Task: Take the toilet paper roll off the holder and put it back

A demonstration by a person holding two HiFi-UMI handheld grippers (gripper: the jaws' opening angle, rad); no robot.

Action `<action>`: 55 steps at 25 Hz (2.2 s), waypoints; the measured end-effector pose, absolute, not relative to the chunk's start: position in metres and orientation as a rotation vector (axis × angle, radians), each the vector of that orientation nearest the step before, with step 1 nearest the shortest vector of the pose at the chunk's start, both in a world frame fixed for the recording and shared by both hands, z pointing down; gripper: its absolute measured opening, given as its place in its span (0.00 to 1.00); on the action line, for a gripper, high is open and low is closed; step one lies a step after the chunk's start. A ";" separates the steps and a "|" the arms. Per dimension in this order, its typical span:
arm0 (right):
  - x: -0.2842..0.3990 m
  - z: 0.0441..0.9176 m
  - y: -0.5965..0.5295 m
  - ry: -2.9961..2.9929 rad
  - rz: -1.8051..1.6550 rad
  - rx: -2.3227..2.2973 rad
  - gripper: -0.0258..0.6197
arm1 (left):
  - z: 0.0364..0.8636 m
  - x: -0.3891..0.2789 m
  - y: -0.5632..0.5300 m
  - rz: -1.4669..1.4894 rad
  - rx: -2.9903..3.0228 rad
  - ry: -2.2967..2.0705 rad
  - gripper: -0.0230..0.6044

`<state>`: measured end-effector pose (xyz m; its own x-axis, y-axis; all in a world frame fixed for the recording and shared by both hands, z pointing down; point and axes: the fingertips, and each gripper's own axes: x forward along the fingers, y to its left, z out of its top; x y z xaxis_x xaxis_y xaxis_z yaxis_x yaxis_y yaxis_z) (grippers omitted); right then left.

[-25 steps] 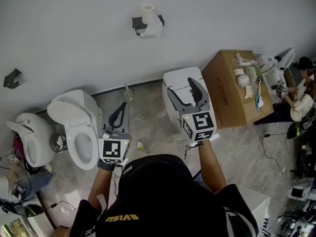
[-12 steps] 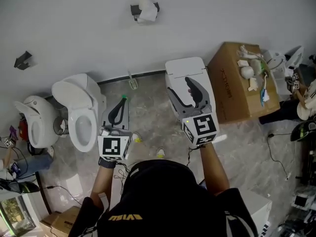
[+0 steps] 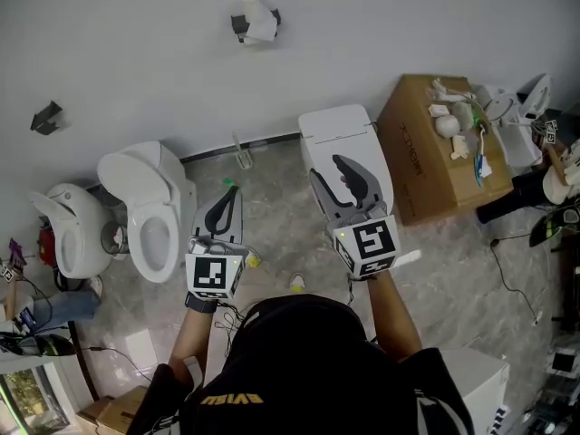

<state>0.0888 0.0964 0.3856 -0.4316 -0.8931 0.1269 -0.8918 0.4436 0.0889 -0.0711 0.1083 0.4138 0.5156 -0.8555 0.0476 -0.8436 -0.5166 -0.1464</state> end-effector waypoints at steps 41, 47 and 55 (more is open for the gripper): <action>0.112 0.382 0.111 -2.485 -0.021 1.694 0.03 | 0.415 -0.068 0.120 -0.151 -2.654 1.472 0.05; 0.113 0.383 0.108 -2.492 -0.011 1.693 0.03 | 0.417 -0.069 0.120 -0.166 -2.654 1.475 0.05; 0.115 0.386 0.103 -2.496 0.001 1.691 0.03 | 0.418 -0.067 0.116 -0.171 -2.653 1.478 0.05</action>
<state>0.1150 0.1032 0.3860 -0.3656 -0.9249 0.1049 -0.9250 0.3735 0.0699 -0.0670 0.1156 0.4176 0.5226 -0.8511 0.0496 -0.8400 -0.5240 -0.1411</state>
